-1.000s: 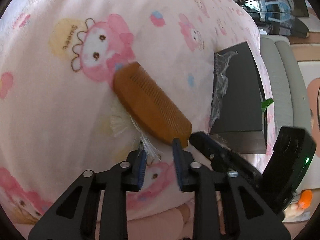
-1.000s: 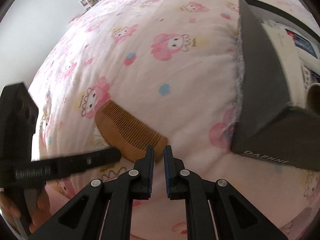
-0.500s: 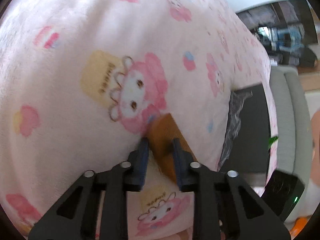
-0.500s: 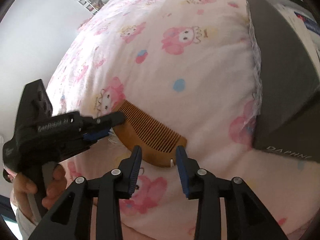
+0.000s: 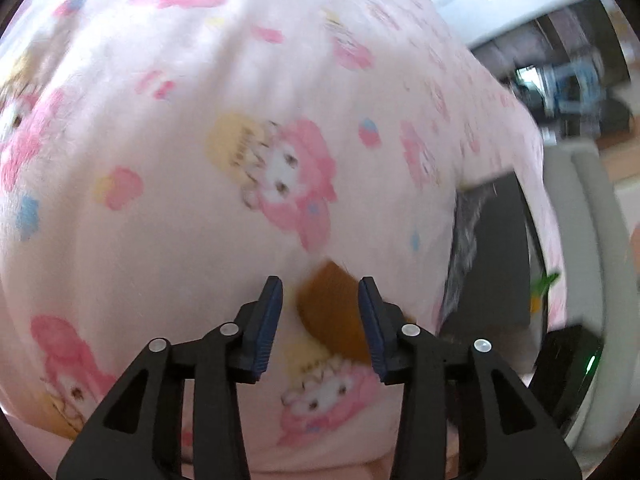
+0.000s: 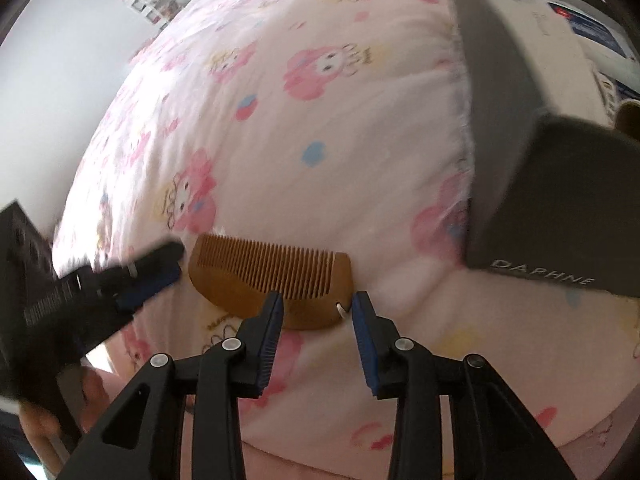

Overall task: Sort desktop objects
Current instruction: 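Lift the comb and carry it over the shoebox with the left gripper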

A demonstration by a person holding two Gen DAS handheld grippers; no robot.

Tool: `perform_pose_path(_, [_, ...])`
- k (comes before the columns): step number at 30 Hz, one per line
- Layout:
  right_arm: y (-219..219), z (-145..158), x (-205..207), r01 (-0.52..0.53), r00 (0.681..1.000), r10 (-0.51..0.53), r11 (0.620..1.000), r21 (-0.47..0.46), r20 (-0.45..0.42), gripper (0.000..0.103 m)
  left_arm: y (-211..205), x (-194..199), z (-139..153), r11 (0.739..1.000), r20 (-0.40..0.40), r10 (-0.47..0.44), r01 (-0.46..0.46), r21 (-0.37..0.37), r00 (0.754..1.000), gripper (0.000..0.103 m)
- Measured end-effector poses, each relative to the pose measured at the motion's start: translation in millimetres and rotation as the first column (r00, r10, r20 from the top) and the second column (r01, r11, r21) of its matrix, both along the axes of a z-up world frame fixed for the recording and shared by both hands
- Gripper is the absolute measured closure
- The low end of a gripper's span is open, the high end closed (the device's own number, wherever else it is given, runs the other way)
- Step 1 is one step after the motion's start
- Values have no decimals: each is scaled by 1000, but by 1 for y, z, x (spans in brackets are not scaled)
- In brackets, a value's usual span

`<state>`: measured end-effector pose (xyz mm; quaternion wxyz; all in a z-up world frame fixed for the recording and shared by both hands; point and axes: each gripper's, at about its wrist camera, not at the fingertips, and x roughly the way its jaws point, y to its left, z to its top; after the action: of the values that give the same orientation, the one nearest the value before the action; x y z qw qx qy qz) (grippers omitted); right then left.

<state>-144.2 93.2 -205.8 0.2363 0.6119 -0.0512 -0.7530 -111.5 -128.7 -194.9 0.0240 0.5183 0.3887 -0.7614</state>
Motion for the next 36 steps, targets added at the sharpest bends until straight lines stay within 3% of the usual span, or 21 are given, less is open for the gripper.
perform_pose_path(3, [-3, -10, -4, 9, 1000, -9, 1000, -4, 10, 70, -1, -9, -19, 999, 47, -11, 9, 53, 999, 64])
perform_pose_path(10, [0, -14, -9, 15, 1000, -16, 999, -48, -24, 69, 28, -14, -12, 987, 59, -145, 148, -64, 988, 66])
perform_pose_path(16, [4, 3, -3, 17, 998, -19, 999, -35, -58, 70, 28, -3, 2, 985, -8, -165, 165, -44, 986, 68])
perform_pose_path(20, [10, 39, 3, 6, 989, -9, 1000, -22, -145, 70, 43, 8, 34, 979, -112, -200, 194, -57, 973, 68])
perform_pose_path(26, [43, 93, 1, 38, 968, -59, 995, -89, -246, 70, 69, 6, 88, 971, -208, -241, 234, -57, 948, 70])
perform_pose_path(33, [115, 130, -16, 153, 934, -188, 979, -134, -305, 70, 131, -25, 141, 943, -315, -327, 330, -48, 891, 73])
perform_pose_path(36, [148, 144, -24, 205, 914, -245, 967, -153, -323, 70, 172, -44, 145, 923, -332, -376, 383, -48, 865, 74])
